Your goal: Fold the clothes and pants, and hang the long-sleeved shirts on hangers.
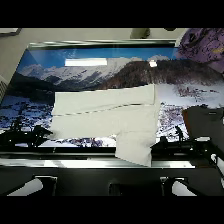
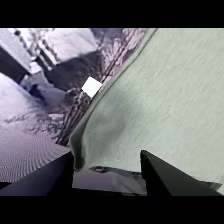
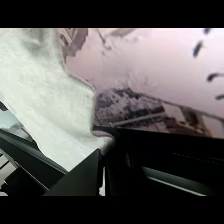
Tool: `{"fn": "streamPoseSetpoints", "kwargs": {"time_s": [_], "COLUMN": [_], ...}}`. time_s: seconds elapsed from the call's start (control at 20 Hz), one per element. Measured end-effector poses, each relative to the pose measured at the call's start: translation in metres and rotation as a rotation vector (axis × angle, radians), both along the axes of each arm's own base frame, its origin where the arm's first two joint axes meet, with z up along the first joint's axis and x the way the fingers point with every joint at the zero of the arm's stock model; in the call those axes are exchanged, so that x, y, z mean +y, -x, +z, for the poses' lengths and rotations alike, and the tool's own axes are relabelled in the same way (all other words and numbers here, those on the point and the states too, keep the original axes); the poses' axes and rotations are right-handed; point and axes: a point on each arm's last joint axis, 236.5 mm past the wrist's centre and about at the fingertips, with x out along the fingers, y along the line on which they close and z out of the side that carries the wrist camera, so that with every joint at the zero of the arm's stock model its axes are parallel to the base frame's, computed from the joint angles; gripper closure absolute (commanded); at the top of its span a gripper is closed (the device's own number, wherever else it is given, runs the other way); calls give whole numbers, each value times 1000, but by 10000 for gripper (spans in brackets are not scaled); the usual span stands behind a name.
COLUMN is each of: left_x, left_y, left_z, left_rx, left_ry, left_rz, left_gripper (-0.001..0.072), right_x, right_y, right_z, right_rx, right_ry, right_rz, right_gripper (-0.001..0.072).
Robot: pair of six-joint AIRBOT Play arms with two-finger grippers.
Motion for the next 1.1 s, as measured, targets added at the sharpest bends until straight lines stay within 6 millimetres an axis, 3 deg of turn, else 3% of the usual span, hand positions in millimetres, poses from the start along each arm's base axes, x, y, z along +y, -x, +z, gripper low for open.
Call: {"fn": "streamPoseSetpoints", "kwargs": {"time_s": [0.05,0.1,0.2,0.25,0.6,0.95,1.1], "left_x": [-1,-1,3,5,6,18,19], "left_y": [0,-1,-1,-1,5,16,7], "left_z": [-1,-2,-6,-8,-1,52,66], "left_rx": [2,3,6,6,9,-62,-118], "left_ry": [1,2,-19,-29,-52,-198,-216], "left_rz": [0,3,1,0,-24,-8,25], "left_gripper": [217,303,515,690,695,694,694], "right_x": [0,0,1,1,7,8,2], "right_y": [0,0,1,1,4,2,-16], "right_z": [0,0,1,1,15,68,94], "right_rx": [0,1,-1,0,-41,-195,-295], "right_ry": [-1,-2,-4,-6,-31,39,85], "right_rz": [1,2,5,7,48,53,18], "right_gripper": [670,670,670,670,672,674,674]}}
